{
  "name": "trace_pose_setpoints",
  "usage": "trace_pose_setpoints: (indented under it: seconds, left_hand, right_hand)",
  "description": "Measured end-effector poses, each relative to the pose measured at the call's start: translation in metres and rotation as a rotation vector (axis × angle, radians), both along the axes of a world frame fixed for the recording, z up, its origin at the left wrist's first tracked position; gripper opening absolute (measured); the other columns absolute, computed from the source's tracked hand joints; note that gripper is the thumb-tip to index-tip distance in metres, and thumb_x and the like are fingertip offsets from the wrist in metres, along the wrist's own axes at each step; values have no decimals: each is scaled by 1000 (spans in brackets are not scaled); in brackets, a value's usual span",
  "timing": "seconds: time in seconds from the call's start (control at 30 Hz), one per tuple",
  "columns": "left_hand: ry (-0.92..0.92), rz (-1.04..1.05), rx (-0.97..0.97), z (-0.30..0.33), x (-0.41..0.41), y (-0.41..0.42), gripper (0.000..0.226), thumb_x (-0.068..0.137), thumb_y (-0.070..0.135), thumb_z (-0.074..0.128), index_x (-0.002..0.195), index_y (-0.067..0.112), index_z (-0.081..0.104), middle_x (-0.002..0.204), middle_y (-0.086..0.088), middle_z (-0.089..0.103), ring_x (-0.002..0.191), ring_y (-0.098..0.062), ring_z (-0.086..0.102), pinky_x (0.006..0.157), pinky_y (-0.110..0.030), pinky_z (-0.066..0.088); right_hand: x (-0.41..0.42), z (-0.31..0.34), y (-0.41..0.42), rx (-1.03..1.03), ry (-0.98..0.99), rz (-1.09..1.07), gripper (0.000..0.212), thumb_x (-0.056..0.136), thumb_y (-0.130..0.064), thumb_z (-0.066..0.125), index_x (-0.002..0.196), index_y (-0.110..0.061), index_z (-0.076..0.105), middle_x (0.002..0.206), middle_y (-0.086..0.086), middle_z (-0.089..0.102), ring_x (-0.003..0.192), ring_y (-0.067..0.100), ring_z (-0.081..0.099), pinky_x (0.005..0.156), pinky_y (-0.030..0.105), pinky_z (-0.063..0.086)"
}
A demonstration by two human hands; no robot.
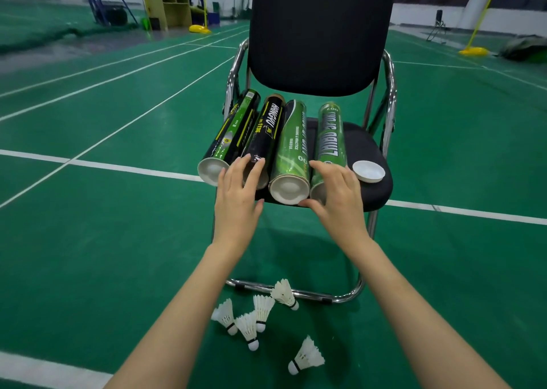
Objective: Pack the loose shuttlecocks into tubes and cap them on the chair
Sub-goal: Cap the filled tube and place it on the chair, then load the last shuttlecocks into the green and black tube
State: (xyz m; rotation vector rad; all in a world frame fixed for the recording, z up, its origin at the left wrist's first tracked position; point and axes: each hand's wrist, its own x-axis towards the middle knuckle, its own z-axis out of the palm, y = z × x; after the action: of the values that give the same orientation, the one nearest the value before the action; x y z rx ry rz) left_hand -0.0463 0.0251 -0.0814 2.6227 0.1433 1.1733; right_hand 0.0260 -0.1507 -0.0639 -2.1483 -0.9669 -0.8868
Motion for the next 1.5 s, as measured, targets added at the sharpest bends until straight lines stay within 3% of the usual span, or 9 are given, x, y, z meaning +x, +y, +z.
trace_pose_setpoints:
  seconds: [0.47, 0.67, 0.73, 0.83, 0.9, 1.0, 1.07, 1.33, 1.5]
  left_hand:
    - [-116, 62, -73, -4, 25, 7, 72, 61, 2, 79, 123, 18, 47, 123, -12, 54, 113, -23, 40, 93, -36, 27]
    - [-286, -37, -199, 18, -8, -6, 63, 67, 2, 76, 125, 11, 51, 125, -9, 50, 114, -25, 43, 101, -22, 30]
    - [-320, -33, -244, 34, -31, -10, 63, 66, 1, 77, 123, 7, 54, 123, -11, 52, 112, -23, 43, 100, -21, 34]
    - [-333, -38, -292, 56, -70, -15, 65, 62, -2, 79, 122, 6, 55, 121, -12, 53, 111, -22, 43, 97, -7, 27]
    - [-326, -40, -292, 67, -89, -16, 65, 62, 2, 80, 122, 7, 55, 121, -8, 52, 112, -21, 45, 99, -12, 30]
    - [-345, -84, -322, 83, -108, -15, 63, 65, 13, 75, 124, 12, 53, 120, 10, 44, 113, -19, 46, 94, -42, 46]
    - [-368, -116, -361, 97, -117, -17, 63, 66, 15, 75, 124, 14, 51, 120, 14, 42, 114, -17, 46, 89, -47, 49]
    - [-327, -318, -483, 141, -138, -42, 65, 63, 15, 77, 121, 25, 50, 116, 7, 49, 109, 0, 48, 80, -13, 49]
    - [-215, -468, -580, 147, -144, -53, 66, 63, 18, 78, 122, 26, 51, 119, 4, 54, 113, -7, 52, 80, -19, 52]
  right_hand:
    - [-10, -9, -5, 177, 269, 86, 83, 65, -20, 82, 130, -29, 31, 131, 3, 43, 121, 17, 34, 105, 46, 33]
    - [-11, -6, -9, 187, 326, 119, 81, 65, -20, 82, 131, -22, 35, 130, -3, 42, 121, 14, 37, 106, 48, 33]
    - [-13, -3, -11, 209, 372, 142, 78, 66, -20, 81, 130, -22, 37, 129, -11, 40, 122, 11, 37, 108, 39, 31]
    - [-18, 3, -13, 272, 439, 163, 74, 68, -17, 81, 127, -27, 38, 126, -21, 39, 120, -1, 37, 101, 10, 28]
    - [-21, 8, -13, 313, 473, 169, 74, 68, -15, 81, 126, -28, 37, 125, -21, 39, 119, -5, 36, 98, 5, 26]
    - [-27, 17, -14, 346, 463, 178, 75, 68, -15, 80, 128, -28, 37, 126, -22, 38, 121, -6, 35, 100, 6, 25]
    - [-35, 28, -14, 351, 435, 193, 75, 69, -15, 80, 127, -30, 36, 126, -22, 38, 120, -9, 35, 101, 5, 24]
    - [-71, 94, -27, 379, 196, 227, 80, 69, -12, 79, 133, -24, 33, 138, -8, 35, 131, 7, 32, 111, 22, 26]
    - [-86, 113, -53, 268, 159, 217, 89, 67, -18, 80, 136, -36, 27, 143, -16, 29, 138, 5, 22, 115, 34, 20]
